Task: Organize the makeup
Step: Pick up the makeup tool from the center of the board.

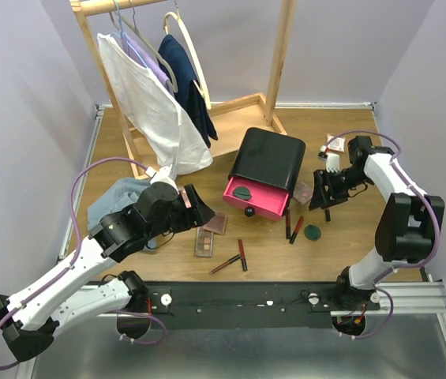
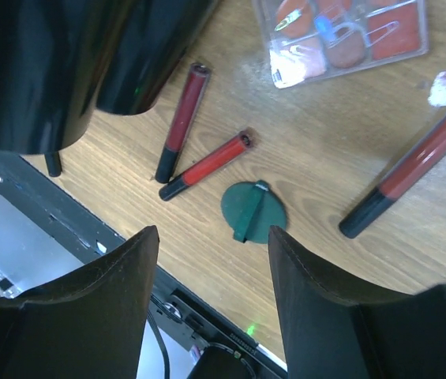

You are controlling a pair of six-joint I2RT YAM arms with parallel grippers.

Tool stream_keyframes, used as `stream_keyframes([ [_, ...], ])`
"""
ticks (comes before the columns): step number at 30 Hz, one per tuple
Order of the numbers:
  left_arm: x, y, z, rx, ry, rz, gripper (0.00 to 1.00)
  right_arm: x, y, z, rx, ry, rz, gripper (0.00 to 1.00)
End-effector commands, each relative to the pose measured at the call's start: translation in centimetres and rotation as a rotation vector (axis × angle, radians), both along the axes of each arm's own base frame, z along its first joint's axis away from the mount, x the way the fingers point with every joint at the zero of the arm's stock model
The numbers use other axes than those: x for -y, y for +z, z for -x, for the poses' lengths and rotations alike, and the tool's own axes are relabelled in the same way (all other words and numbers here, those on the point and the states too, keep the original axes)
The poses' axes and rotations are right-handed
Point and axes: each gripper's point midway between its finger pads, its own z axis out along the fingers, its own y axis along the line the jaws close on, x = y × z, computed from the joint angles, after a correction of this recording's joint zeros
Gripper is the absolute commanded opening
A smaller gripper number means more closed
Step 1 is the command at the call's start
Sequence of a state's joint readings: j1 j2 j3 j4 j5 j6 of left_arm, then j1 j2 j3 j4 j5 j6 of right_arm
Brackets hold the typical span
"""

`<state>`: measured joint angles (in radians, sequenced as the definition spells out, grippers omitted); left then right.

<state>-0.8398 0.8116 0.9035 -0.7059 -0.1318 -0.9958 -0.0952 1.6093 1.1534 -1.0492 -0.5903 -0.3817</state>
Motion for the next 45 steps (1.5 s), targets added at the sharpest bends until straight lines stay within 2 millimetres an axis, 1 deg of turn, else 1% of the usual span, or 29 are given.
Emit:
stream_keyframes([
  [1,-1.6,-0.3,0.0,0.009,0.06,-0.019,0.82,0.9,-0.1,0.3,-0.094,0.007,0.028,0.65],
  [7,-2.2,-0.7,0.1,0.012,0.074,-0.033,0.83,1.6,-1.9,1.5,-0.189,0.066,0.056,0.64],
  [9,-2.3,-1.1,0.2,0.008,0.075,-0.04,0.83,1.8,-1.6,1.0,-0.157,0.123,0.049,0.64],
  [10,-2.4,-1.1,0.2,0.008,0.074,-0.043,0.83,1.9,-1.1,1.3,-0.156,0.149,0.042,0.64],
  [11,-2.5,-1.2,0.3,0.01,0.07,-0.048,0.83,2.1,-0.5,0.4,-0.103,0.191,0.04,0.64],
  [13,-2.8,-1.3,0.4,0.012,0.071,-0.06,0.83,2.6,0.3,0.1,-0.061,0.222,0.032,0.63],
  [15,-3.2,-1.3,0.4,0.025,0.073,-0.076,0.84,3.0,1.3,-0.5,0.024,0.285,0.023,0.63],
  [16,-3.4,-1.0,0.4,0.038,0.076,-0.075,0.84,3.0,1.6,-0.1,0.037,0.309,0.014,0.63],
  [17,-3.7,-0.9,0.2,0.052,0.086,-0.081,0.84,3.0,1.8,-0.1,0.091,0.383,0.009,0.63],
  [18,-4.0,-0.9,0.1,0.065,0.089,-0.092,0.85,2.7,2.3,0.6,0.131,0.417,-0.005,0.62],
  [19,-4.2,-0.7,0.0,0.08,0.093,-0.095,0.86,2.7,2.4,0.8,0.175,0.45,-0.003,0.62],
  [20,-4.5,-0.4,0.0,0.097,0.098,-0.095,0.88,2.7,2.4,0.9,0.248,0.535,0.002,0.62],
  [21,-4.9,-0.3,-0.2,0.116,0.112,-0.104,0.9,2.5,3.4,1.2,0.334,0.577,0.016,0.62],
  [22,-5.2,0.0,-0.3,0.14,0.111,-0.111,0.91,2.4,2.6,2.0,0.364,0.622,0.012,0.62],
  [23,-5.5,0.1,-0.4,0.154,0.118,-0.118,0.94,2.3,2.6,2.3,0.456,0.744,0.017,0.62],
  [25,-6.1,0.6,-0.9,0.202,0.128,-0.146,0.97,2.1,2.7,3.6,0.547,0.869,0.025,0.63],
  [26,-6.4,0.9,-1.0,0.219,0.128,-0.157,0.99,2.0,2.0,4.2,0.591,0.953,0.02,0.63],
  [27,-6.5,1.3,-1.2,0.243,0.127,-0.162,0.99,1.8,1.8,4.4,0.611,0.971,0.014,0.66],
  [28,-6.7,1.6,-1.5,0.264,0.138,-0.178,0.99,1.7,1.8,4.5,0.64,0.994,0.019,0.66],
  [30,-7.1,2.2,-2.0,0.312,0.129,-0.217,0.99,1.3,0.9,5.4,0.688,1.085,-0.01,0.67],
  [32,-7.4,2.4,-2.6,0.347,0.12,-0.273,0.99,0.9,0.4,5.2,0.761,1.148,-0.014,0.68],
  [34,-7.6,3.0,-3.0,0.369,0.117,-0.303,0.99,0.2,-0.4,5.9,0.806,1.196,-0.052,0.7],
  [35,-7.7,3.0,-3.2,0.375,0.117,-0.326,0.99,0.0,-0.6,5.5,0.85,1.228,-0.045,0.7],
  [37,-7.4,3.3,-3.6,0.4,0.096,-0.347,0.99,-0.5,-1.6,5.7,0.865,1.24,-0.061,0.7],
  [38,-7.2,3.2,-3.8,0.4,0.085,-0.356,0.99,-0.8,-2.0,5.2,0.88,1.269,-0.045,0.7],
  [39,-7.0,3.3,-4.0,0.409,0.08,-0.359,0.99,-0.9,-2.7,5.2,0.861,1.284,-0.039,0.67],
  [40,-6.9,3.2,-4.1,0.407,0.076,-0.363,0.99,-1.4,-3.2,5.5,0.852,1.312,-0.05,0.66],
  [43,-6.8,3.0,-4.4,0.394,0.08,-0.37,0.99,-2.1,-4.4,5.3,0.828,1.345,-0.048,0.62],
  [45,-6.8,2.7,-4.4,0.385,0.086,-0.372,0.99,-2.6,-4.9,4.7,0.817,1.35,-0.026,0.61],
])
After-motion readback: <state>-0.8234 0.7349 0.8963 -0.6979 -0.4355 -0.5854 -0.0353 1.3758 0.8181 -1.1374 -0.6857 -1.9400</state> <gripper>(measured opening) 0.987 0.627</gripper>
